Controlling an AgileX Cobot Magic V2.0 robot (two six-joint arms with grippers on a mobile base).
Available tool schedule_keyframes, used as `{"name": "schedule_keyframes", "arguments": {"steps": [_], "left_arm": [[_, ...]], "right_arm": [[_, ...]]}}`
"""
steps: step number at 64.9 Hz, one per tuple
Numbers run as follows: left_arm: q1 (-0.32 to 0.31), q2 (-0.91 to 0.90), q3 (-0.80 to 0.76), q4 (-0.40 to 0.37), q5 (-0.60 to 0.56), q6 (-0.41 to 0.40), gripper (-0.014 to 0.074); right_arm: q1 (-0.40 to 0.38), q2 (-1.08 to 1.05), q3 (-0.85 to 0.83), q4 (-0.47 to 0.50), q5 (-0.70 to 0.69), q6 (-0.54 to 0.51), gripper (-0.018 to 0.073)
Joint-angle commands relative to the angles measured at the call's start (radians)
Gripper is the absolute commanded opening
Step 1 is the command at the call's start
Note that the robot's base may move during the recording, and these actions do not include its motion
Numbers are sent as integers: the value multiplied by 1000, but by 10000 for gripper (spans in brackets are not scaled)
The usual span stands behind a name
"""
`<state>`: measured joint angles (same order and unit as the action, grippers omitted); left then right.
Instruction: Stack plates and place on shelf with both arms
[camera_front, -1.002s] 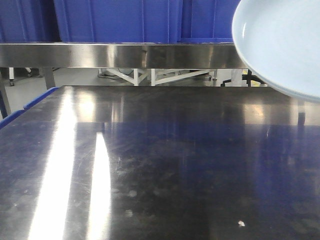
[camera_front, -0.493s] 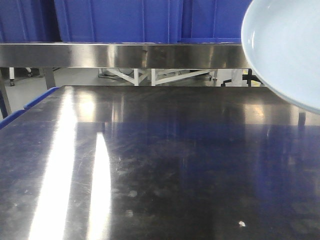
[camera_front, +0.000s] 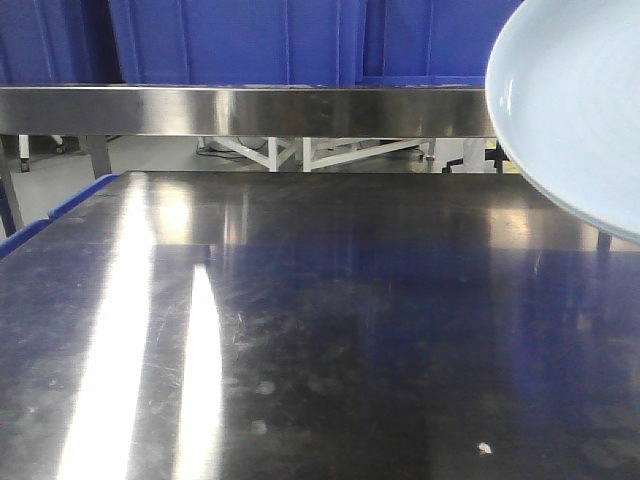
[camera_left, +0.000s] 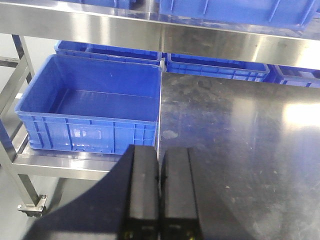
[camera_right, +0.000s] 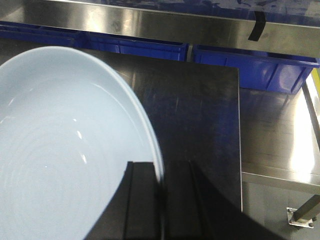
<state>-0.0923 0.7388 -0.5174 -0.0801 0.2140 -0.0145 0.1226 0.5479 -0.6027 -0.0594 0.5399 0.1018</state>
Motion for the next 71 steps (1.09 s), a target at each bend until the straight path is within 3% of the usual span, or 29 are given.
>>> {"name": "schedule_keyframes", "arguments": {"steps": [1, 71], "left_arm": [[3, -5, -29, -1, -80, -9, 99], [3, 37, -29, -1, -80, -9, 99]], "right_arm": [[-6, 0, -31, -3, -88, -3, 50], [-6, 0, -31, -3, -88, -3, 50]]}}
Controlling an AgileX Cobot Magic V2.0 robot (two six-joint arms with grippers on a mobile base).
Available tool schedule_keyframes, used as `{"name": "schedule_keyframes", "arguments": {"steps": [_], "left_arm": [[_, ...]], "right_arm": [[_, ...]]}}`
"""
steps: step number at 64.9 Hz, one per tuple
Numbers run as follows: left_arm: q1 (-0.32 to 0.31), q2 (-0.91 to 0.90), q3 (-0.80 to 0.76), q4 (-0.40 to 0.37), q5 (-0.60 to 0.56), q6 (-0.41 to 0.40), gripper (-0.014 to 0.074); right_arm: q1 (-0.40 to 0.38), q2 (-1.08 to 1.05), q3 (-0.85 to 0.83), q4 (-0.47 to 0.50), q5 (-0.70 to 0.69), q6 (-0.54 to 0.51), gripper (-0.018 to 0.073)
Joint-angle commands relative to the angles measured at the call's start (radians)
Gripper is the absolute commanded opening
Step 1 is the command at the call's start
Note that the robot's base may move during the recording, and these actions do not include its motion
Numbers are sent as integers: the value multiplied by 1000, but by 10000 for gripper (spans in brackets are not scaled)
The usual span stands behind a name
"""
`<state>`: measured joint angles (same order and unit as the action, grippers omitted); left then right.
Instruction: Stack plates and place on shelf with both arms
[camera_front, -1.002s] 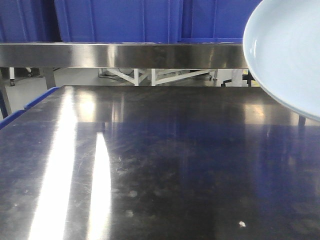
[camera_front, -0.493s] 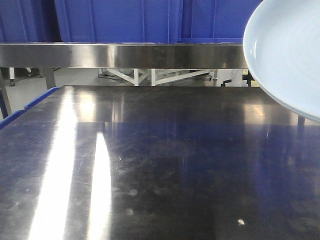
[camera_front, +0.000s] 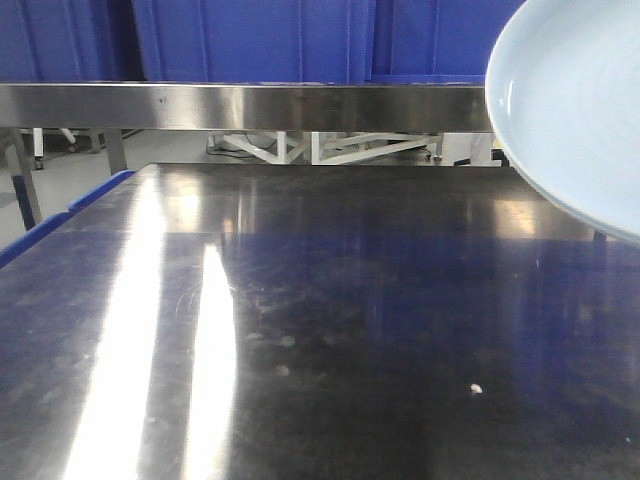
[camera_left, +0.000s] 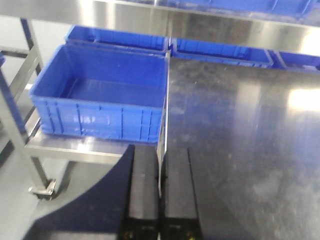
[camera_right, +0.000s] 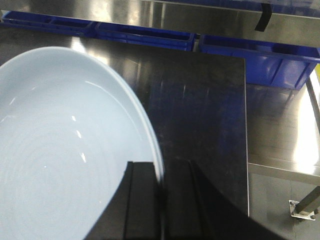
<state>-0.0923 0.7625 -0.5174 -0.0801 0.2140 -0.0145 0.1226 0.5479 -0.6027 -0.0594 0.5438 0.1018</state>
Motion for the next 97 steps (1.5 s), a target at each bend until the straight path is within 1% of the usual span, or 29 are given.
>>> {"name": "schedule_keyframes", "arguments": {"steps": [1, 32, 97], "left_arm": [[3, 15, -29, -1, -80, -9, 99], [3, 74, -29, -1, -79, -9, 99], [3, 76, -29, -1, -79, -9, 99]], "right_arm": [[-6, 0, -31, -3, -92, -3, 50], [-6, 0, -31, -3, -92, -3, 50], [-6, 0, -31, -3, -87, -3, 50]]}}
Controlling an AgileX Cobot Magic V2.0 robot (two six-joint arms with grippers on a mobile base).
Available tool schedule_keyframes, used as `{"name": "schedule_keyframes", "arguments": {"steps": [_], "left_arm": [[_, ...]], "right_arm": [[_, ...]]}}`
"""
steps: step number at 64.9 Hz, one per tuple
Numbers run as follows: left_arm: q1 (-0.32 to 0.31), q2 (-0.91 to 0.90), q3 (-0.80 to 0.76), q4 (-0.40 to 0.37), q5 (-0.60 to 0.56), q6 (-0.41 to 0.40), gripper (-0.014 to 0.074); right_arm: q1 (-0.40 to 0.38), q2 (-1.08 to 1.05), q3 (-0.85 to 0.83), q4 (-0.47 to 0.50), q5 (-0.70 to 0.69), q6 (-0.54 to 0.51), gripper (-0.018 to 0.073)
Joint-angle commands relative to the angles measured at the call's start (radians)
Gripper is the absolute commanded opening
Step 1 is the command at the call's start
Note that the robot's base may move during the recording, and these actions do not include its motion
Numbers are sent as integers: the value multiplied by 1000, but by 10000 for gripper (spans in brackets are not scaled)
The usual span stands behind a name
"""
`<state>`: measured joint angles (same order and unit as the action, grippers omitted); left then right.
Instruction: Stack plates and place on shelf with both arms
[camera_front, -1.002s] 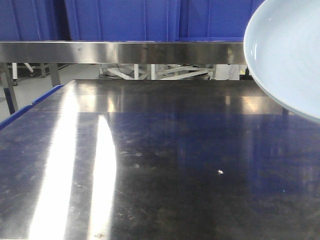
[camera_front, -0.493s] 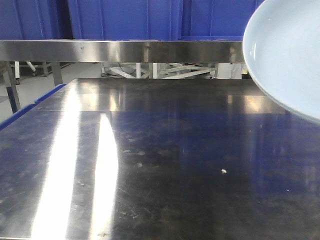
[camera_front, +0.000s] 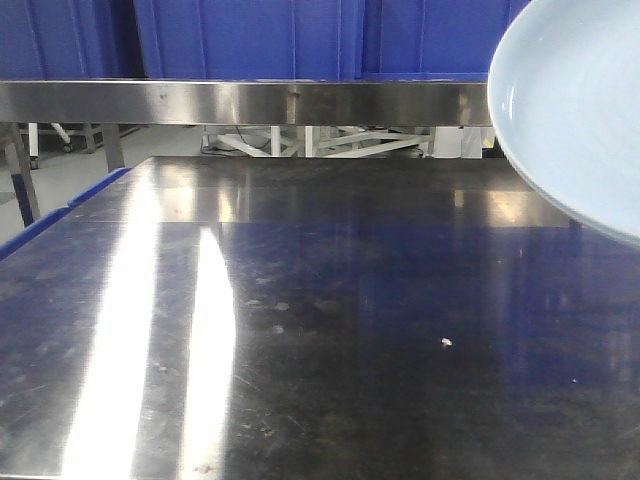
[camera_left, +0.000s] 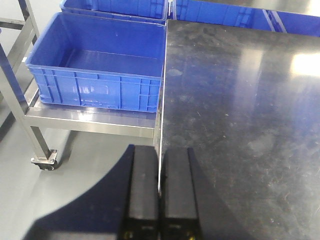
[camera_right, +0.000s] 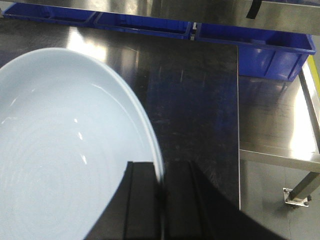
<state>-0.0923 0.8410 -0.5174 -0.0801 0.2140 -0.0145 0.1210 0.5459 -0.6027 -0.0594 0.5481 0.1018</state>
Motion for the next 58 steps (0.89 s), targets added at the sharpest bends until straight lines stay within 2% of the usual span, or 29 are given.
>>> {"name": "schedule_keyframes", "arguments": {"steps": [1, 13, 39, 58], "left_arm": [[3, -2, -29, -1, -79, -9, 99], [3, -74, -29, -1, -77, -9, 99], [3, -355, -29, -1, -77, -9, 99], [3, -415, -29, -1, -79, -9, 99]], "right_arm": [[-5, 2, -31, -3, -92, -3, 50], [-5, 2, -31, -3, -92, -3, 50], [-5, 2, -31, -3, -92, -3, 50], [-5, 2, -31, -3, -92, -3, 50]]}}
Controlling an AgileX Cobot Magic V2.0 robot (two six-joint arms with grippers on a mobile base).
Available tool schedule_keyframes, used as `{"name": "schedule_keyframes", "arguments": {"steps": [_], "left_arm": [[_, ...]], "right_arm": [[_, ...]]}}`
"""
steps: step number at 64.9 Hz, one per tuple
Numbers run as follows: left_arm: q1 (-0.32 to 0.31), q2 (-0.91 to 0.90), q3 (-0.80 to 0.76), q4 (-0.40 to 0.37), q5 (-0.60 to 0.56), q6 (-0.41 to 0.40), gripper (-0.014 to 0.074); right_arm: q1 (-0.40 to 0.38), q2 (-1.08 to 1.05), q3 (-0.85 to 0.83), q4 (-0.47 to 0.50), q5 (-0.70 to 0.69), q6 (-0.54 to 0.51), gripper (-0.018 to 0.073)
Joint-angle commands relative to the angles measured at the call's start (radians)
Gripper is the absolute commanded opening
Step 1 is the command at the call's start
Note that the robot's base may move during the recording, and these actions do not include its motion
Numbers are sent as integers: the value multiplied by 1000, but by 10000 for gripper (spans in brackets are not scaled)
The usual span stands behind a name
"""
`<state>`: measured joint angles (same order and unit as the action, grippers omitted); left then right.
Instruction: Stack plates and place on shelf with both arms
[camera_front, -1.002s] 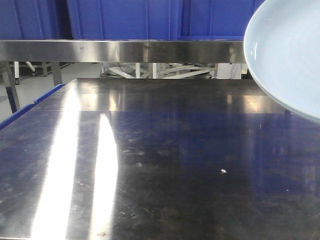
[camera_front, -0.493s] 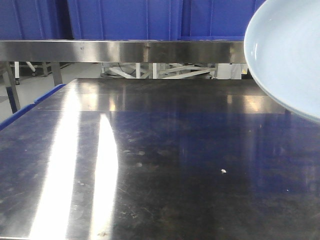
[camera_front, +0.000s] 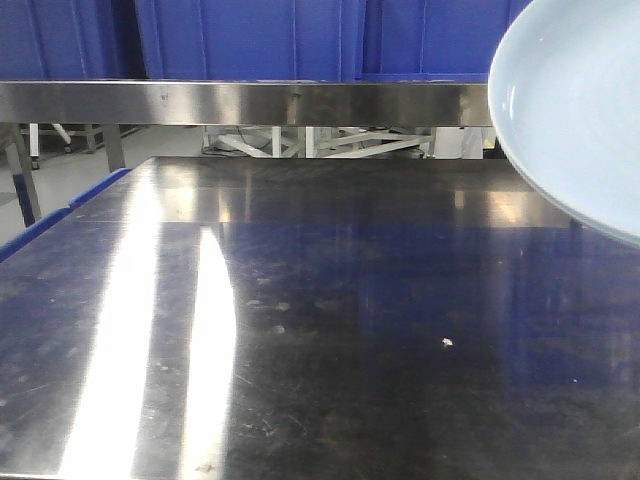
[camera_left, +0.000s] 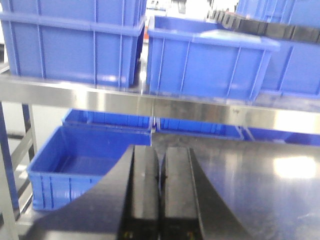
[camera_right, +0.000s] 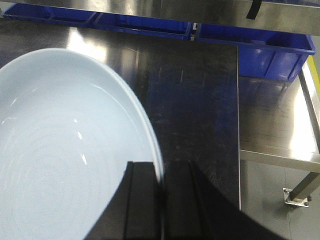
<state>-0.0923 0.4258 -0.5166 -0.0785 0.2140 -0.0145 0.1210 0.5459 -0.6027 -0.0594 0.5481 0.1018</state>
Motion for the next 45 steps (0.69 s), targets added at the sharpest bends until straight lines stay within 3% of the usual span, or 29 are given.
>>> {"name": "schedule_keyframes", "arguments": {"steps": [1, 45], "left_arm": [[3, 0, -30, -2, -79, -9, 99], [3, 1, -30, -2, -77, -9, 99]], "right_arm": [[-5, 2, -31, -3, -92, -3, 50], [-5, 2, -31, -3, -90, -3, 50]]}}
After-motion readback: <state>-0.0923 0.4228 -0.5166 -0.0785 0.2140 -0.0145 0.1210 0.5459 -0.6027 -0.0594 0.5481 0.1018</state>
